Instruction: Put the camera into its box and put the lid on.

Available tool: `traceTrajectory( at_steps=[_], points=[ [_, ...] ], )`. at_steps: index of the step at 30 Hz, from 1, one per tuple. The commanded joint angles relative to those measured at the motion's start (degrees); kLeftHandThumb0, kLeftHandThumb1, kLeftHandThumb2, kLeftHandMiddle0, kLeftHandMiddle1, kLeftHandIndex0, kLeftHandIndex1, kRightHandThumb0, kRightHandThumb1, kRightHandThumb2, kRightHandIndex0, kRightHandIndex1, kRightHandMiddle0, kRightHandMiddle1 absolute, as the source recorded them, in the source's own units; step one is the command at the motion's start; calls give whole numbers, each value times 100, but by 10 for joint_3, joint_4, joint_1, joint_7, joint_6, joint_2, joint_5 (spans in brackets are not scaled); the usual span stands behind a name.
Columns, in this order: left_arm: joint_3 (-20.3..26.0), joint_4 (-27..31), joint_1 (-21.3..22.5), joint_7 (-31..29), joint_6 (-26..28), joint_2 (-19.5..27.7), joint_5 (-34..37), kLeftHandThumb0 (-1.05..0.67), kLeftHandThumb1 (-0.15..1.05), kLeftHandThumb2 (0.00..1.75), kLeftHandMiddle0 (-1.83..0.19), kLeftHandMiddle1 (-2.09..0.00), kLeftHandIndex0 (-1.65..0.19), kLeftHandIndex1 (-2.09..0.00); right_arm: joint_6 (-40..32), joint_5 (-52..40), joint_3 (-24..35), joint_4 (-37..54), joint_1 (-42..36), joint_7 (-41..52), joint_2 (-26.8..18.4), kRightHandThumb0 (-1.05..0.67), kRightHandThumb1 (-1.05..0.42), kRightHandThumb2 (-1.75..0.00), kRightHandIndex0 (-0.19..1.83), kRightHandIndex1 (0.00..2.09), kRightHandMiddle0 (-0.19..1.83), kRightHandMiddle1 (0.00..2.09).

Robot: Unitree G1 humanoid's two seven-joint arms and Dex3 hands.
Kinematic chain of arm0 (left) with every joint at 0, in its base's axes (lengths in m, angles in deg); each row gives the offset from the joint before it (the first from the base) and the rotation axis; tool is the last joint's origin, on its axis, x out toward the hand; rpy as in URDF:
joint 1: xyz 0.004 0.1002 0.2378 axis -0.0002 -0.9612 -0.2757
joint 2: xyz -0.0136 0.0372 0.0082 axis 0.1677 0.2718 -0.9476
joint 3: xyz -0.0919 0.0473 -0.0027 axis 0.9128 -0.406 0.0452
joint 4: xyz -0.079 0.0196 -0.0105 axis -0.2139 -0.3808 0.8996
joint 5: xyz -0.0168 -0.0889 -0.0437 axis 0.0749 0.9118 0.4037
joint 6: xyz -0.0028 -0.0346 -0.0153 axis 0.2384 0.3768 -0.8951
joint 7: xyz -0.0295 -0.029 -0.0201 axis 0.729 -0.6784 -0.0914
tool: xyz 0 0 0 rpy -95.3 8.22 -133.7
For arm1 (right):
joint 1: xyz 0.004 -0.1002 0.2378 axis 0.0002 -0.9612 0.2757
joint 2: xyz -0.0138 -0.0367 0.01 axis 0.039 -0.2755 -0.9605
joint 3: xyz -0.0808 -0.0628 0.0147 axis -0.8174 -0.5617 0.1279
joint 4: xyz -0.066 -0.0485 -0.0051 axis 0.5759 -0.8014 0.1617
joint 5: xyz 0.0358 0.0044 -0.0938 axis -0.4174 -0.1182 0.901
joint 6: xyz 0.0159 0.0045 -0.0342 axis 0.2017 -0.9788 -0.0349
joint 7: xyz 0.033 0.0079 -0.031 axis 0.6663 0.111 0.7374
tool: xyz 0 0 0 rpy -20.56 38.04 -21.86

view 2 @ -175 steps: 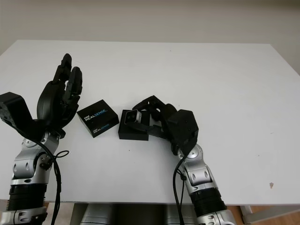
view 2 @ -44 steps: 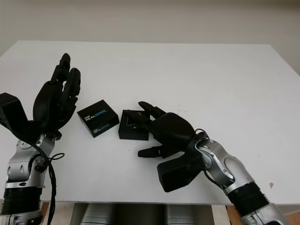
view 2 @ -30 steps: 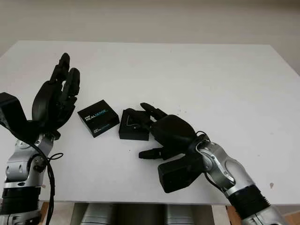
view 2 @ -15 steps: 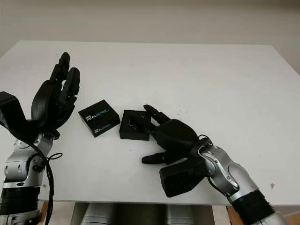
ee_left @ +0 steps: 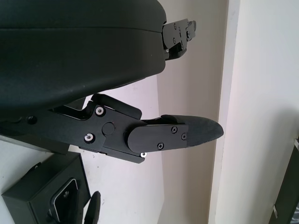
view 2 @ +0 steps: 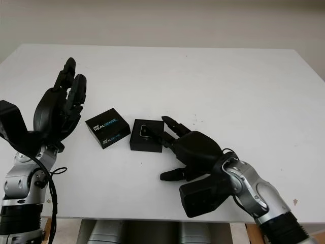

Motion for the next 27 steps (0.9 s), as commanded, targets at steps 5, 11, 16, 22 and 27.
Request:
traceTrajectory(
  at_steps=[5, 11, 16, 22, 27],
  points=[
    [3, -5, 4, 56, -48, -12, -40, -60, 105, 27, 2, -9, 6, -8, -16, -144, 73, -8, -1, -50, 81, -74, -105, -45, -7, 7, -3, 4],
    [-49, -40, -14, 78, -111, 54, -193, -61, 104, 13, -22, -11, -12, -16, -88, -272, 148, 14, 33, -38, 121, -71, -105, -42, -8, 6, -3, 4],
    [-106, -37, -39, 10, -103, 148, -300, -74, 102, 7, -6, -3, 2, -7, -138, -352, 210, 14, 77, -33, 126, -70, -105, -54, -9, 5, -5, 4],
    [-144, -60, -54, -20, -144, 205, -369, -81, 100, 5, 2, -2, 5, -5, -211, -482, 286, 21, 108, -30, 148, -64, -105, -57, -14, 3, -9, 1],
    [-168, -65, -56, -89, -130, 240, -386, -91, 100, 5, 15, -1, 12, -3, -216, -489, 294, 18, 108, -31, 141, -61, -105, -66, -17, 2, -14, 0]
  ],
)
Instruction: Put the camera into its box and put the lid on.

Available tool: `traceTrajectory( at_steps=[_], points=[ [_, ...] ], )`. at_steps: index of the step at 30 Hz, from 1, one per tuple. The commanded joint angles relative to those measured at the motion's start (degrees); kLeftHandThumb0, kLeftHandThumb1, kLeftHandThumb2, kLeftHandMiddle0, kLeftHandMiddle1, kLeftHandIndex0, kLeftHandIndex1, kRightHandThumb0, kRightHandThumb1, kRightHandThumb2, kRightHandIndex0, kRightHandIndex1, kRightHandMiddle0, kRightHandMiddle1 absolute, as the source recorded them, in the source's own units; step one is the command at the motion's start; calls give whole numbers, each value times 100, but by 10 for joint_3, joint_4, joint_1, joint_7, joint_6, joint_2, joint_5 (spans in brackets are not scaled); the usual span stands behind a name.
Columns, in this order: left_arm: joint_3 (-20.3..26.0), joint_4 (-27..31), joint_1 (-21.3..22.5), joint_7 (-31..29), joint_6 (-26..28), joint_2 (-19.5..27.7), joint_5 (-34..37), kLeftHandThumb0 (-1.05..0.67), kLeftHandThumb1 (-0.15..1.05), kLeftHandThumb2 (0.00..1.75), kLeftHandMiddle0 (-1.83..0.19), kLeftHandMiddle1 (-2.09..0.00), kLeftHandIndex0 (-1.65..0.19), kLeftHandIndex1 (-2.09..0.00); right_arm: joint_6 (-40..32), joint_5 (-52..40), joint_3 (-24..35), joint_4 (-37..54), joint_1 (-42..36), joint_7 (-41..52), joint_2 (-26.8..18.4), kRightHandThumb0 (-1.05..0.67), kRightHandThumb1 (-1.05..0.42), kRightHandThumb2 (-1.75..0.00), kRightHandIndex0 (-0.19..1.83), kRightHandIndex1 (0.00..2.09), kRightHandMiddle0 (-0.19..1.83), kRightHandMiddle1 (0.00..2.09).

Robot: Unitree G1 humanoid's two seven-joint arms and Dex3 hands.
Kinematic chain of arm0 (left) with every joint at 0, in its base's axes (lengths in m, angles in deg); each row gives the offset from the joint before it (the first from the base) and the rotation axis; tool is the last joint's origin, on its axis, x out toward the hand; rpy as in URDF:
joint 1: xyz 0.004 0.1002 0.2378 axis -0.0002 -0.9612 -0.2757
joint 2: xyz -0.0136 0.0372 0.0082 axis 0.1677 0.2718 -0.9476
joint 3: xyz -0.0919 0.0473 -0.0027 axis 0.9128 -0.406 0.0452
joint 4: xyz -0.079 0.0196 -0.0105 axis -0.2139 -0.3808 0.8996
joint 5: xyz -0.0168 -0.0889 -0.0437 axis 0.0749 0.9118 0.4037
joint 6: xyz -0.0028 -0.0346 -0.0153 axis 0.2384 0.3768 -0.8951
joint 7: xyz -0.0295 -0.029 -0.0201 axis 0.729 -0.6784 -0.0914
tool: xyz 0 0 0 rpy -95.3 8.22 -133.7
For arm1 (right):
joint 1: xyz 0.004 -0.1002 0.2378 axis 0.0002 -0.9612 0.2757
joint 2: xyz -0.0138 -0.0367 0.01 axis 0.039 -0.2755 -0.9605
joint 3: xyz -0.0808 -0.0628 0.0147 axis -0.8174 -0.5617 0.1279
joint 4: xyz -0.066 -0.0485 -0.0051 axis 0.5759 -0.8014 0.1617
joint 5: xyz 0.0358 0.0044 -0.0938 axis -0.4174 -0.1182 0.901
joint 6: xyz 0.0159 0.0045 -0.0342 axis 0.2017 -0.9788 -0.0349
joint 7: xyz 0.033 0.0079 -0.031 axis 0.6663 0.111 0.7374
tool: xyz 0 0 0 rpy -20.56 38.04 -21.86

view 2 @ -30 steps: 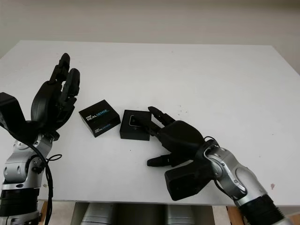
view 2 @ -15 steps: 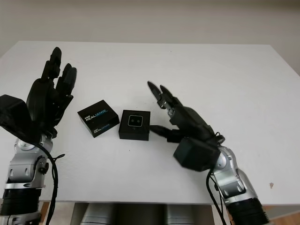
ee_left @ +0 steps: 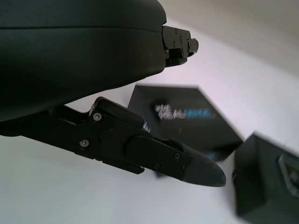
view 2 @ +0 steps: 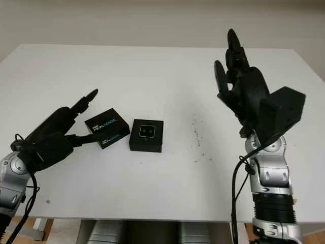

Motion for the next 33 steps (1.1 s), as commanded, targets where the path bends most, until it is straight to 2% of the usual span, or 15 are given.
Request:
traceTrajectory(
  at_steps=[1, 4, 7, 14, 21, 27, 33],
  points=[
    [-7, 0, 1, -29, 6, 16, 5, -92, 100, 5, 17, -1, 13, -4, -4, 2, 5, 6, 8, -4, -3, -60, -105, -66, -17, 2, -14, 0],
    [-8, -9, 1, -42, 3, 16, 6, -93, 97, 4, 19, 0, 14, -4, -14, 4, 4, 14, 3, -9, -1, -60, -105, -66, -18, 2, -17, 0],
    [-12, -28, 3, -17, -15, 5, -3, -90, 97, 5, 19, 0, 17, -4, -17, 7, 0, 22, -5, -7, -2, -60, -105, -66, -19, 0, -19, 0],
    [-36, -90, 32, 78, -62, -19, -52, -80, 95, 4, 19, 0, 19, -3, -34, 5, -1, 35, -12, -11, 2, -60, -105, -66, -19, 0, -18, 1],
    [-53, -147, 68, 165, -97, -39, -91, -82, 95, 6, 19, 0, 16, -5, -34, 10, -3, 39, -15, -6, -2, -58, -105, -71, -19, 0, -19, 1],
    [-57, -157, 77, 174, -101, -50, -89, -82, 95, 5, 19, 0, 16, -5, -42, 12, -3, 43, -18, -4, -2, -59, -105, -70, -19, 0, -19, 0],
    [-56, -156, 76, 178, -119, -50, -84, -78, 94, 5, 19, 0, 9, -8, -44, 3, 4, 45, -17, 0, -3, -60, -105, -70, -19, 0, -19, 0]
  ],
)
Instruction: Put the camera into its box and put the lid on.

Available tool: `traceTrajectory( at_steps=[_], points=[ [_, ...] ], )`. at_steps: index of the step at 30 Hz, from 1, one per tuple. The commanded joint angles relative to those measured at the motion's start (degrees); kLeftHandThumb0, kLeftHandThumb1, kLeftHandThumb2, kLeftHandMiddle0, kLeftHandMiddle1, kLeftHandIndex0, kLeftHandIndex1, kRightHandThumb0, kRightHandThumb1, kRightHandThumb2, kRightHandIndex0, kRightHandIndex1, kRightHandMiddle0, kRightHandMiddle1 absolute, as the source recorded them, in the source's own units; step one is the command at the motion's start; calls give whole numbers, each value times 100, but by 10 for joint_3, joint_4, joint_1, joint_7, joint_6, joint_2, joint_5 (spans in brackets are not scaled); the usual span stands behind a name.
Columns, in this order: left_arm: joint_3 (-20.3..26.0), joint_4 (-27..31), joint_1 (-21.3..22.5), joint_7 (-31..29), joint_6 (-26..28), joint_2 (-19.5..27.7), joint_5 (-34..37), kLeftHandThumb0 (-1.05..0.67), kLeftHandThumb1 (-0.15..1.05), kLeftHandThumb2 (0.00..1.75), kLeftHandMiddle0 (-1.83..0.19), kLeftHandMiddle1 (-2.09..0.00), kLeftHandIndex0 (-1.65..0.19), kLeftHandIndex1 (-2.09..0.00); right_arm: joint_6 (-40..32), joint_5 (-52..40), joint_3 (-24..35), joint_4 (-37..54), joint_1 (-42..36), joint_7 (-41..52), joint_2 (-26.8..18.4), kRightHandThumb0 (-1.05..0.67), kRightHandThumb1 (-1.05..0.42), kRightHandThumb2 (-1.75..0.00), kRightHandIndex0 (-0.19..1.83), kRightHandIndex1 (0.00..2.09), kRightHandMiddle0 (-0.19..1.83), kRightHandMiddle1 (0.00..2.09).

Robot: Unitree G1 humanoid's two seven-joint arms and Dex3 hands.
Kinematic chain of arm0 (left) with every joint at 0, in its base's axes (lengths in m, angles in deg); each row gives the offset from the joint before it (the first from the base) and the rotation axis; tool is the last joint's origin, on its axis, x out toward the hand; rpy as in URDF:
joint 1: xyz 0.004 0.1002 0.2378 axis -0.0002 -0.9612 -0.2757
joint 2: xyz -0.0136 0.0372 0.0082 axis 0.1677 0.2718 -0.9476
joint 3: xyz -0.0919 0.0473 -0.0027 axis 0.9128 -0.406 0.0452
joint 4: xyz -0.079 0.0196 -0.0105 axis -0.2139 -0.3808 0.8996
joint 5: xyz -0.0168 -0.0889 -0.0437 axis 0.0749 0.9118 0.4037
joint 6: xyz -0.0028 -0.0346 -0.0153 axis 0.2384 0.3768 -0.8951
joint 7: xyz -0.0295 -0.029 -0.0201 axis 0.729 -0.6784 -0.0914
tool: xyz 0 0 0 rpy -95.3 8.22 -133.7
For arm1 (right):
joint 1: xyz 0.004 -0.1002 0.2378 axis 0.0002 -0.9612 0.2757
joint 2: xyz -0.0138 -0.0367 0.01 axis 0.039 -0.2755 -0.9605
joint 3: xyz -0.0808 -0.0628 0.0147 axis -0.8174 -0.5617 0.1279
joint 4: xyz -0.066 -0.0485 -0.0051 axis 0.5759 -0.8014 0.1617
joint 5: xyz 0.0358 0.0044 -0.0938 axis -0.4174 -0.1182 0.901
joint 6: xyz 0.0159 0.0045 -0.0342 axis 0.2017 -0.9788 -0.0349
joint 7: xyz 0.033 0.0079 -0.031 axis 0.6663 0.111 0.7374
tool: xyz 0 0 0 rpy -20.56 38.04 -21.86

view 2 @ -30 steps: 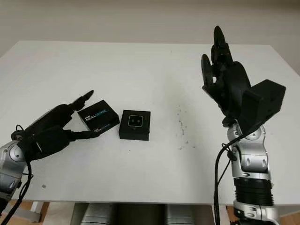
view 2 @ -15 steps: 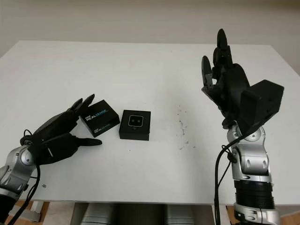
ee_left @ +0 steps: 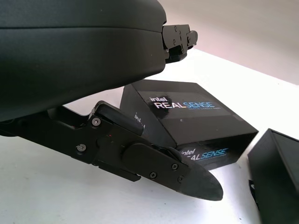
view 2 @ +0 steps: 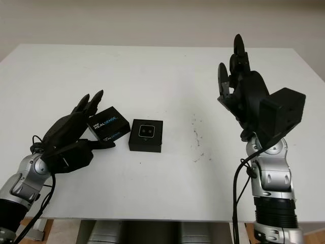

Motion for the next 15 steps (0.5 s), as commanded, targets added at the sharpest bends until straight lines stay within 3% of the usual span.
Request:
traceTrajectory(
  at_steps=[1, 9, 15],
  points=[
    [-1, -2, 13, 4, -14, -1, 6, -76, 93, 5, 19, -1, 6, -9, -3, -3, 6, 14, 0, 1, -4, -59, -105, -70, -19, 0, -19, 0],
    [10, 9, 11, -83, -18, 5, 71, -67, 86, 4, 10, -7, -9, -10, -23, 4, 6, 35, -4, -9, -6, -58, -105, -70, -19, 0, -19, 0],
    [6, 5, 4, -56, -40, 1, 63, -45, 84, 5, -24, -12, -33, -12, -23, 11, 4, 36, -4, -3, -12, -61, -105, -67, -19, 0, -19, 1]
  ],
)
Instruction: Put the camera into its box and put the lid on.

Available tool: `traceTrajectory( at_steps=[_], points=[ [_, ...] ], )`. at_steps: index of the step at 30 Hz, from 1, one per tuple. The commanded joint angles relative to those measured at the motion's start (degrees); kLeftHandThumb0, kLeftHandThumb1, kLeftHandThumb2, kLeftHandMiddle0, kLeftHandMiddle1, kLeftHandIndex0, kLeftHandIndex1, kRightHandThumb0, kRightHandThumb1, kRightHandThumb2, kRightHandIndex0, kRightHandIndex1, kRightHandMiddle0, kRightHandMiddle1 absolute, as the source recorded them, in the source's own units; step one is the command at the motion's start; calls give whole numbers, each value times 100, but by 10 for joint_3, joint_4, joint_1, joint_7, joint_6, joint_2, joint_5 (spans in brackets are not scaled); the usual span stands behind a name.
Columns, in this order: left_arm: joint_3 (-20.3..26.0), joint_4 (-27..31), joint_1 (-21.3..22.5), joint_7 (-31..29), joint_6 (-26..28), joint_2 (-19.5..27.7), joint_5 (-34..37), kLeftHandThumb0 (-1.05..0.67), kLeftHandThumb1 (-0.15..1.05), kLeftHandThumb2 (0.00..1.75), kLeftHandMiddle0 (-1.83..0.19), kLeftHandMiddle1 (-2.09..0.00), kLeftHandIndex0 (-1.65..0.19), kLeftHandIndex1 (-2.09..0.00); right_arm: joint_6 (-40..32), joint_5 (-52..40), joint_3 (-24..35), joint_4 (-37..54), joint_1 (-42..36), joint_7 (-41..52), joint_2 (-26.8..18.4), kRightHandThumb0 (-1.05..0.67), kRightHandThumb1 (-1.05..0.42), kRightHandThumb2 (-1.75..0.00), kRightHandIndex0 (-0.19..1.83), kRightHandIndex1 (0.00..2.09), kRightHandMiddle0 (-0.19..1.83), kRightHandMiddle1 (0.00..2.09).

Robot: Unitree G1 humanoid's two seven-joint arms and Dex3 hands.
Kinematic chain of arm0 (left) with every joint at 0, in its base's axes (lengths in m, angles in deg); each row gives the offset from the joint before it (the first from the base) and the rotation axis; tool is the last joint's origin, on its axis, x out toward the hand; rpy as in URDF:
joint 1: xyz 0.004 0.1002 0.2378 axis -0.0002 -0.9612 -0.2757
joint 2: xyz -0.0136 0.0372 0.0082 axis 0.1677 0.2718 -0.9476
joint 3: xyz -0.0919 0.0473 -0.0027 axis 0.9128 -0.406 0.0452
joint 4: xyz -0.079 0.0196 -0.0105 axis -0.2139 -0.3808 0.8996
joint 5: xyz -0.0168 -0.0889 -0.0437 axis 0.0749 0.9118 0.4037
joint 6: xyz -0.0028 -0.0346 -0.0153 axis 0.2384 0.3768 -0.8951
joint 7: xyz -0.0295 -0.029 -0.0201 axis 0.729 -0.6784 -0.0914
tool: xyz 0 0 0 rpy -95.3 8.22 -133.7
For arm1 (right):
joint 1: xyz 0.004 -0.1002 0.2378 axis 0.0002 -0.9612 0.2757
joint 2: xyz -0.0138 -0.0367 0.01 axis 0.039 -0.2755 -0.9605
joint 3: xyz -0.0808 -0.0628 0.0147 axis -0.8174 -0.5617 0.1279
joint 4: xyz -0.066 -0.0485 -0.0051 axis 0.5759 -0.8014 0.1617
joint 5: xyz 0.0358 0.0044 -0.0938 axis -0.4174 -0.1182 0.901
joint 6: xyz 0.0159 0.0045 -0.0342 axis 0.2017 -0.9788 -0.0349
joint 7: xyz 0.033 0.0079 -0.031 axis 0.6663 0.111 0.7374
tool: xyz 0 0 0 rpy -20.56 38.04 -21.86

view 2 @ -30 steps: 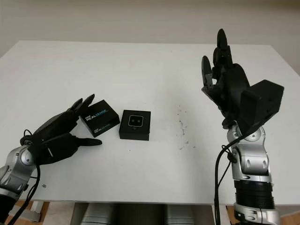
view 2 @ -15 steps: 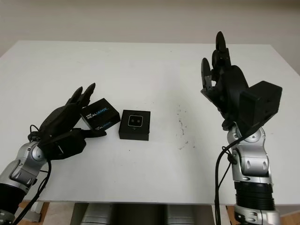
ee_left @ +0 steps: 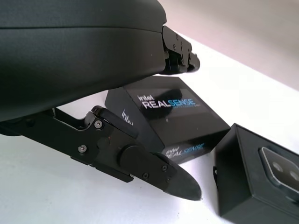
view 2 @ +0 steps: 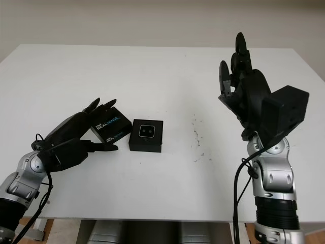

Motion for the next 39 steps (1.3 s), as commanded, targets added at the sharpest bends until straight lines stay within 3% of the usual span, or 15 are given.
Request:
traceTrajectory(
  at_steps=[1, 5, 8, 9, 13, 17, 26, 30, 36, 39],
  points=[
    [-4, -3, 1, 19, -18, -3, -10, -42, 84, 5, -28, -14, -36, -12, 1, 1, 3, 14, 0, 4, -9, -60, -105, -67, -19, 0, -19, 1],
    [-13, -26, 2, 95, -56, -8, -52, -32, 83, 5, -55, -27, -53, -19, 7, 3, 5, 12, 0, 8, -8, -63, -105, -65, -19, 0, -18, 1],
    [-18, -40, 3, 141, -70, -13, -78, -24, 87, 6, -46, -85, -59, -34, -9, 7, 2, 25, 0, 0, -3, -62, -105, -66, -19, 0, -17, 2],
    [-19, -45, 4, 158, -76, -14, -86, -20, 89, 6, -48, -101, -58, -47, -14, 6, 2, 29, -1, -2, -2, -61, -105, -67, -19, 0, -18, 2],
    [-26, -54, 6, 193, -84, -16, -107, -16, 95, 5, -48, -132, -41, -103, -20, -2, 4, 35, -4, -3, 4, -60, -105, -66, -19, 0, -19, 0],
    [-33, -53, 6, 221, -73, -18, -133, -18, 93, 5, -47, -143, -39, -119, -15, -1, 2, 35, -7, -3, 5, -59, -105, -66, -19, 0, -19, 0],
    [-27, -45, 6, 241, -56, -24, -137, -14, 93, 6, -38, -152, -37, -127, -8, -6, 3, 30, -6, 0, 6, -58, -105, -66, -19, 0, -19, 0],
    [-3, -38, 9, 204, -71, -25, -69, -11, 95, 6, -35, -145, -32, -128, 4, -3, 1, 22, -5, 1, 6, -59, -105, -66, -19, 0, -19, 0],
    [56, -8, 15, 117, -61, -43, 76, -14, 96, 5, -40, -162, -33, -134, 20, -8, 3, 13, -9, 12, 4, -61, -105, -73, -19, 0, -19, 0],
    [79, 14, 17, 80, -54, -40, 122, -14, 95, 5, -42, -153, -32, -138, 27, -8, 3, 9, -10, 16, 3, -61, -105, -73, -19, 0, -19, 0]
  ],
)
